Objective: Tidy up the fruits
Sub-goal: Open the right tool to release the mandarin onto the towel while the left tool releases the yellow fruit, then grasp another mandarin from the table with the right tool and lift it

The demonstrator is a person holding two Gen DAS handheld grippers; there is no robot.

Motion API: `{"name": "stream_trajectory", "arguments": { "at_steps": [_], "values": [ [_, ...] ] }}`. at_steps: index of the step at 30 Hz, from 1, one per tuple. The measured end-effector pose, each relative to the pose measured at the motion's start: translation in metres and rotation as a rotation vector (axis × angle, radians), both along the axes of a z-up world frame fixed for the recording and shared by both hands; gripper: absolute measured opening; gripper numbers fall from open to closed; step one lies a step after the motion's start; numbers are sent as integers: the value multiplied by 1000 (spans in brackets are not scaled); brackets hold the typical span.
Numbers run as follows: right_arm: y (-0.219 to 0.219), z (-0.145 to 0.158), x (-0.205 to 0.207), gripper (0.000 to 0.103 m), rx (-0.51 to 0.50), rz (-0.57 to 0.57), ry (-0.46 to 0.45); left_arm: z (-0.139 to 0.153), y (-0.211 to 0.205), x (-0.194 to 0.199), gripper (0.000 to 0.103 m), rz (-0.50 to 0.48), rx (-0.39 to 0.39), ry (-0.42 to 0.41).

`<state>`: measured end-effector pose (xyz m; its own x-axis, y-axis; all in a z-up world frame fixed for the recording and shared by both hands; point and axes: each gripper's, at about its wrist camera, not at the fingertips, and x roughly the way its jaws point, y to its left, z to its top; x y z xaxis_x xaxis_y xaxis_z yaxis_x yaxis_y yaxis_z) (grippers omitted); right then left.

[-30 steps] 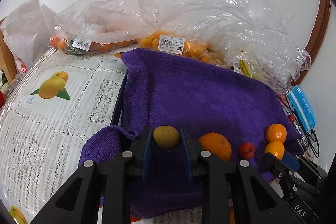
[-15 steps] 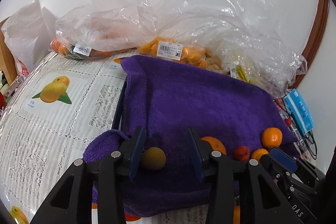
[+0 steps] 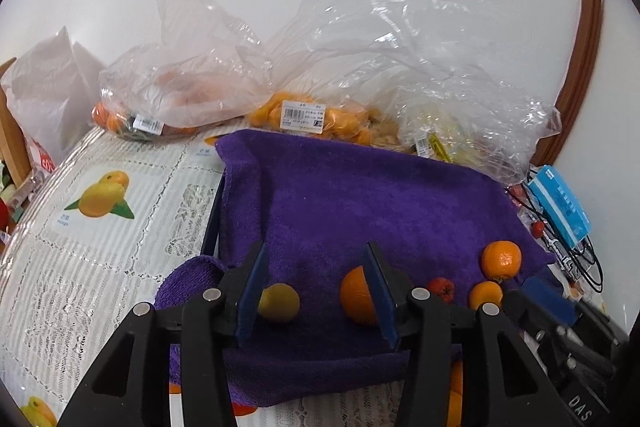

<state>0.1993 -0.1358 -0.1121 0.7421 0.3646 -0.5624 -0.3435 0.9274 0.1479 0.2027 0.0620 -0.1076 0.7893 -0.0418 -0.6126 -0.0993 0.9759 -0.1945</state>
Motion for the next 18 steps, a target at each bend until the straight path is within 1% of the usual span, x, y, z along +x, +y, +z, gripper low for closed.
{"name": "stream_trajectory", "arguments": {
  "at_steps": [3,8,9,12,15,18],
  "values": [
    [-6,-3,-6,41,51,-11,32,3,0,-7,46,6,-14,-29],
    [-20,9,-33,41,82,-95,-24,8,-3,-18,46,2,-22,-61],
    [-22,11,-38,41,83,-112,-19,9,-3,-20,46,-2,-21,-62],
    [-27,11,-48,41,83,-111,52,10,-4,-26,46,-19,-20,-58],
    [-25,7,-58,41,43,-137,75,5,-1,-39,46,-15,-10,-57],
    [-25,2,-66,41,41,-113,108,-2,4,-52,46,-23,2,-22]
  ]
}}
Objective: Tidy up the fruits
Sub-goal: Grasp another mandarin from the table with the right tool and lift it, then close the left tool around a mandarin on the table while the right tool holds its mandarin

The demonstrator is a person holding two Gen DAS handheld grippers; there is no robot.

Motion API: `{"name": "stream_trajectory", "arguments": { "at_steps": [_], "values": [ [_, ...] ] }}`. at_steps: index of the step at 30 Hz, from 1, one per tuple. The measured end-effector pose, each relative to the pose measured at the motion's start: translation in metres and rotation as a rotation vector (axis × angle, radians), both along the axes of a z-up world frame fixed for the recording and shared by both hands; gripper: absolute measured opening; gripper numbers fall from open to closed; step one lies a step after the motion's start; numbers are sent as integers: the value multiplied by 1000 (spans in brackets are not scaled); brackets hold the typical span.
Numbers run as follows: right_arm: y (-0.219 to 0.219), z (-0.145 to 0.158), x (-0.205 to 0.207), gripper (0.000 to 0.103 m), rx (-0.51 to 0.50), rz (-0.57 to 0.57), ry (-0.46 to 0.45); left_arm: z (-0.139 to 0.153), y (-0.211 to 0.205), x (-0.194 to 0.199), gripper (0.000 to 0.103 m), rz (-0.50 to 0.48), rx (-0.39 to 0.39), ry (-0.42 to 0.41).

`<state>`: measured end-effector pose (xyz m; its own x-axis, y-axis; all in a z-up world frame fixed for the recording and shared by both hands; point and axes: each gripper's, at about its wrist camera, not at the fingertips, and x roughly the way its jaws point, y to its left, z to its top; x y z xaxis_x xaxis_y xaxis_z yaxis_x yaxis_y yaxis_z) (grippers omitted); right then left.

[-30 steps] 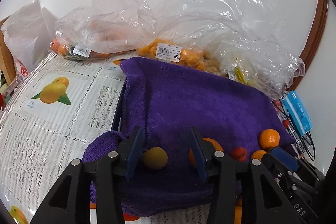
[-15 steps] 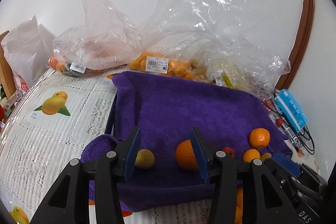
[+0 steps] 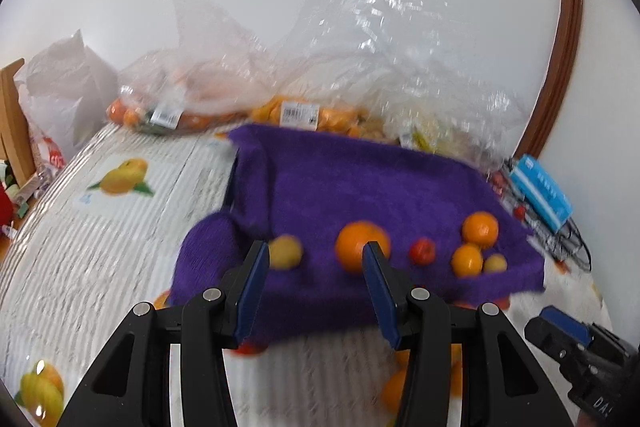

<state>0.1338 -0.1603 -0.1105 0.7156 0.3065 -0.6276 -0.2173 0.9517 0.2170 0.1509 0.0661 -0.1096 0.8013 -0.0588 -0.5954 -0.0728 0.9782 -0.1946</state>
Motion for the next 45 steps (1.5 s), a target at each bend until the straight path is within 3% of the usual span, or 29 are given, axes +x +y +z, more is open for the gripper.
{"name": "stream_trajectory", "arguments": {
  "at_steps": [6,10,18,24,29,35,40,45],
  "values": [
    [17,-17,-16,41,25,83,42,-11,18,-34,48,35,14,29],
    [28,-26,-16,41,24,104,63,-22,31,-48,49,41,-71,86],
    [45,-43,1,41,-34,116,141,-21,24,-49,49,16,-42,78],
    [48,-43,-1,35,-66,111,118,-22,24,-47,49,5,-54,86],
    [30,-38,-11,36,-88,89,81,-23,22,-46,49,-15,-54,89],
    [-22,-35,-16,36,-134,-18,54,-21,14,-45,49,-52,-34,88],
    [-57,-32,-25,36,-75,-85,38,-20,11,-46,49,-77,-38,80],
    [-60,-27,-30,36,-58,-84,-2,-15,-3,-52,60,-158,-35,48]
  ]
}}
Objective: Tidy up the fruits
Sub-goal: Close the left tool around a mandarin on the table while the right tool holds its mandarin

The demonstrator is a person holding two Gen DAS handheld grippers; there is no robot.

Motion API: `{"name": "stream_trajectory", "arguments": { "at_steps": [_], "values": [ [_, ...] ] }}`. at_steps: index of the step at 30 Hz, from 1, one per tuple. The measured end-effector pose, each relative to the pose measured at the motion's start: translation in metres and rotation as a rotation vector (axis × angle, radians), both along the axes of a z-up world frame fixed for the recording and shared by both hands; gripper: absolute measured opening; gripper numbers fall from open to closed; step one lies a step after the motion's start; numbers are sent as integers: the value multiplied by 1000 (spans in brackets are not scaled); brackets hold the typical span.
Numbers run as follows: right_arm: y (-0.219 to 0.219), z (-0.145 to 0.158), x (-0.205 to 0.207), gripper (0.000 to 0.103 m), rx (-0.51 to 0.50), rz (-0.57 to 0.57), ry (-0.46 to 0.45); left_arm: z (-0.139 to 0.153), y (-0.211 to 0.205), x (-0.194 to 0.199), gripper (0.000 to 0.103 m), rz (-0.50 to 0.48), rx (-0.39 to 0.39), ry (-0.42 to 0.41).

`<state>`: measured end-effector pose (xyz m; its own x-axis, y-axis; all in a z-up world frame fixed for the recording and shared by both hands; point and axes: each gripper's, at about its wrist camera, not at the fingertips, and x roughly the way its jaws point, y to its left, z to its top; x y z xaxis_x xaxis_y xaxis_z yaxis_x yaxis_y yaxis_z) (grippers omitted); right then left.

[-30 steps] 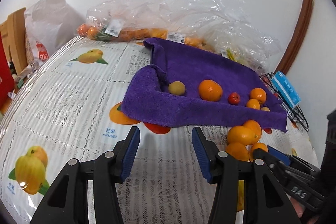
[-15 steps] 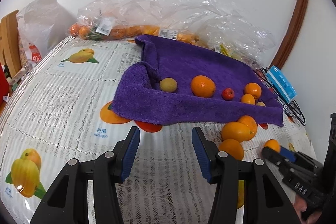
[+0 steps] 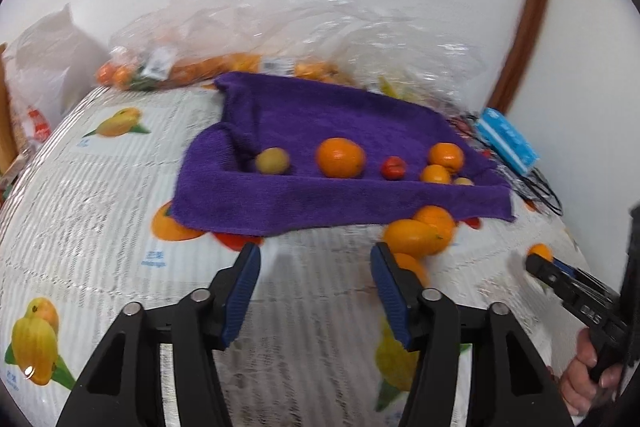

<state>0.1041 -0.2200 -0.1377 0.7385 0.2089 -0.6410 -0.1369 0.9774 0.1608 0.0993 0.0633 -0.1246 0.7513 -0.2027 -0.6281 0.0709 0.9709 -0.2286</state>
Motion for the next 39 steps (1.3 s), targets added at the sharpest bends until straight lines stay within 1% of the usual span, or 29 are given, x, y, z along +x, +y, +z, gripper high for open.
{"name": "stream_trajectory", "arguments": {
  "at_steps": [2,3,5,10,13,16,19,21,22,23,24,26,39],
  "values": [
    [2,0,1,36,-2,3,4,4,-10,-5,68,-51,12,-29],
    [2,-1,1,36,-4,-1,7,5,-17,-7,68,-80,28,-39],
    [2,-1,1,36,4,3,8,4,-27,-8,69,-109,46,-36],
    [-2,-4,3,36,30,-1,21,-2,-44,0,68,-141,74,25],
    [-5,-5,3,36,38,-11,24,-8,-51,7,68,-185,65,66],
    [-3,-5,4,36,37,-7,30,-15,-63,14,68,-190,114,114],
    [-2,-5,4,36,36,2,32,-19,-64,21,65,-167,116,140],
    [-2,-6,5,36,38,4,38,-20,-63,25,59,-132,120,145],
    [-2,-7,6,36,38,4,41,-20,-63,26,53,-126,117,145],
    [-2,-7,6,36,38,5,43,-20,-63,27,49,-124,115,144],
    [-1,-7,6,36,40,12,41,-20,-64,28,48,-123,113,144],
    [-1,-6,5,36,39,17,37,-21,-65,28,37,-140,99,143],
    [2,-8,8,36,39,27,53,-21,-66,29,38,-143,107,146]
  ]
}}
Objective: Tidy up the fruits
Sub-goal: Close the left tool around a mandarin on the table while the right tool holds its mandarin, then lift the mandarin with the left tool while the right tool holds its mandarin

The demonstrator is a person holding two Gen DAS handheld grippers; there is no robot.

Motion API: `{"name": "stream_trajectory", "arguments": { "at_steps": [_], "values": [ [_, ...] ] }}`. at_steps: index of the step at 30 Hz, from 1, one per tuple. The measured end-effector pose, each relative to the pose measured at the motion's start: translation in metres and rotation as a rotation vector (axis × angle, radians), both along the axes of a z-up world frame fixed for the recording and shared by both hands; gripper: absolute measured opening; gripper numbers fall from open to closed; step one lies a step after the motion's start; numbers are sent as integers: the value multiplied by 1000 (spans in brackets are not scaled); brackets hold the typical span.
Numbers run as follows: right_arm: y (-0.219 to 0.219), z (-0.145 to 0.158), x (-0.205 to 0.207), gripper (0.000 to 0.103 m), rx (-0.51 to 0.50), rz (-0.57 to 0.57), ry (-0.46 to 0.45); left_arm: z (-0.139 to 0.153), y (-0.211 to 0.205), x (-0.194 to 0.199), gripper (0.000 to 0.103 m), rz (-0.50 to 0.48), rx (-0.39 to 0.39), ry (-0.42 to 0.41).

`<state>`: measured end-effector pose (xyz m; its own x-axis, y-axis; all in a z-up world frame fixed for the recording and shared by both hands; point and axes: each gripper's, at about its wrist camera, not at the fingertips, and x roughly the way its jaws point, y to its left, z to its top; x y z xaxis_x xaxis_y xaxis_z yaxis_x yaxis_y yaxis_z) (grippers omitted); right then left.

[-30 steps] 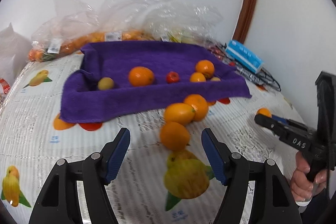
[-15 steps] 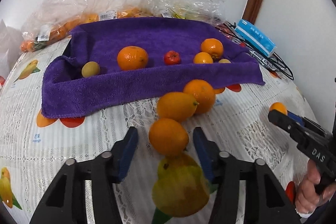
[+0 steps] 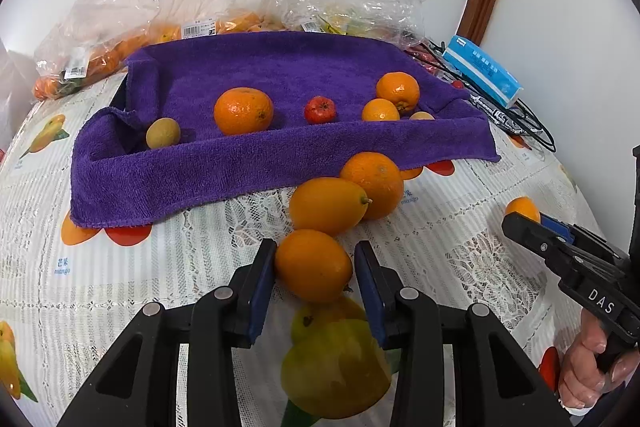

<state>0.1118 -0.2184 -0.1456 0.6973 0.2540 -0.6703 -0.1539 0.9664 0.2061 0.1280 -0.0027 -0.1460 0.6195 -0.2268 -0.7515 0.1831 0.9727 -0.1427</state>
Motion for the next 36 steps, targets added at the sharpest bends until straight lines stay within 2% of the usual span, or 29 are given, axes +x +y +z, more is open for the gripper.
{"name": "stream_trajectory", "arguments": {
  "at_steps": [8,14,23,29,36],
  "values": [
    [0,0,1,36,-1,-1,0,0,-3,0,39,-7,18,-2],
    [-1,0,1,36,0,0,1,0,6,0,35,0,-40,-1],
    [-1,0,0,36,1,-5,-1,1,8,-1,35,8,-51,-3],
    [-1,0,-1,36,10,-1,-8,6,12,-6,32,1,-81,-42],
    [-1,3,-3,36,11,5,-27,7,11,-7,31,-3,-77,-47]
  ]
}}
